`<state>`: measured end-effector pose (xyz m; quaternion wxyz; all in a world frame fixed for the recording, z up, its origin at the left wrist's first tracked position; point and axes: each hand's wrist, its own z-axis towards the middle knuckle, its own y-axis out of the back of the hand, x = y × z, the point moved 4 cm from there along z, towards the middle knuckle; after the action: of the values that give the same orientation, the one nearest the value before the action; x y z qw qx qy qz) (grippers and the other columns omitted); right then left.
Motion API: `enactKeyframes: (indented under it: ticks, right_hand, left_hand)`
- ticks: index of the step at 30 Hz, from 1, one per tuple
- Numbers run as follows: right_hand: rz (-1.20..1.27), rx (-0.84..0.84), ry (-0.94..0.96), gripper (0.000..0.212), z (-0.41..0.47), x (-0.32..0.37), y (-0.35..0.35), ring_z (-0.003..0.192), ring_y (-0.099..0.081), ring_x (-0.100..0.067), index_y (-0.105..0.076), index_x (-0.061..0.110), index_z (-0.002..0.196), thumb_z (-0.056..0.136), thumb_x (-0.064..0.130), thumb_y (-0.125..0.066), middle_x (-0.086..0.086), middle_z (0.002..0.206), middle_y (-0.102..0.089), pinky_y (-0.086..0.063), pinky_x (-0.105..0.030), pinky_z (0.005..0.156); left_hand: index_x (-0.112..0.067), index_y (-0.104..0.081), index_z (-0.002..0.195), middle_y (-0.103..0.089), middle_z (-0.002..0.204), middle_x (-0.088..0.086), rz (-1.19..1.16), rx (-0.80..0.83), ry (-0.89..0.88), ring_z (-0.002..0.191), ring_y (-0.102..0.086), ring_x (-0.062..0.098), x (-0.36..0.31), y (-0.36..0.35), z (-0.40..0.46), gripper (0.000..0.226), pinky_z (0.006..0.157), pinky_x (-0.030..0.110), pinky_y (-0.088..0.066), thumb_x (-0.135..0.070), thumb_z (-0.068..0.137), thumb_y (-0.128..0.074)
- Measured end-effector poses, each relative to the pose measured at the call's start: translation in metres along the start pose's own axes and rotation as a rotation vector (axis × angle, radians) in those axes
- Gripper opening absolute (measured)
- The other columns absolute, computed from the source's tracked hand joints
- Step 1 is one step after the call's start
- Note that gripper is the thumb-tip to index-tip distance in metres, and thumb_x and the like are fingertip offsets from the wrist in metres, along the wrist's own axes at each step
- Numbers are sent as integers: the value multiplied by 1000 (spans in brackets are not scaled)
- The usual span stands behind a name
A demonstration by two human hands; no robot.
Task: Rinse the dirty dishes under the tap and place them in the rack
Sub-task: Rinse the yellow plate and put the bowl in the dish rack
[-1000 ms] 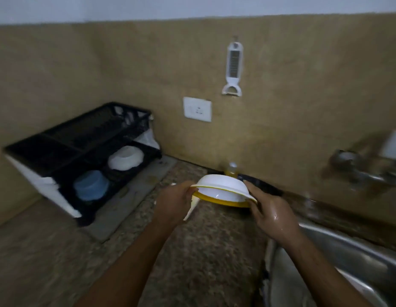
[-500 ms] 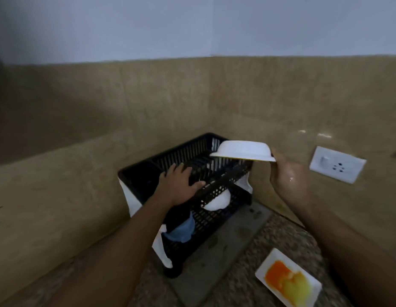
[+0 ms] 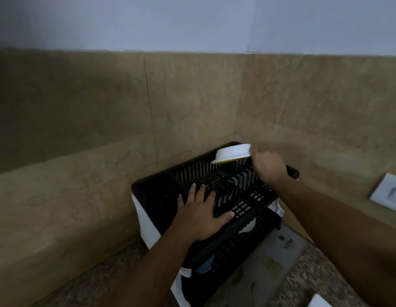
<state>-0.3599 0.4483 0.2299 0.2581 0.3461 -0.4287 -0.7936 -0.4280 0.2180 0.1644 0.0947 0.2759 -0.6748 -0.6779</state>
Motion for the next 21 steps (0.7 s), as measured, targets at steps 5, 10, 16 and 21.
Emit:
enactKeyframes:
  ticks: [5, 10, 16, 21]
  right_hand:
    - [-133, 140, 35, 60, 11, 11, -21, 73, -70, -31, -41, -11, 139, 88, 9, -65, -19, 105, -68, -52, -32, 52]
    - [-28, 227, 64, 64, 14, 7, -42, 105, -63, -33, -9, -7, 152, 99, 12, -41, -22, 142, -44, -52, -42, 74]
    - [43, 401, 42, 75, 0, 1, -49, 134, -38, -39, 11, 2, 153, 99, 24, -36, -15, 163, -10, -40, -50, 100]
    - [129, 462, 22, 86, 0, 2, -44, 136, -36, -40, 15, 4, 153, 97, 29, -46, -14, 164, -4, -38, -51, 102]
  left_hand:
    - [-28, -8, 157, 7, 166, -1, -15, -6, 2, 150, 19, 21, 1, -1, -1, 97, 119, 56, 8, -87, 80, -21]
    - [-27, -7, 157, 6, 166, -2, -14, 9, 12, 150, 19, 21, -3, -1, 2, 98, 119, 56, 8, -86, 81, -21]
    - [-26, -8, 157, 5, 166, -1, -3, 15, 16, 150, 19, 21, -4, -2, 2, 96, 119, 55, 7, -84, 82, -21]
    - [-26, -11, 157, 2, 166, -1, 11, -6, 13, 151, 16, 22, -4, -1, 2, 93, 119, 56, 5, -83, 83, -21]
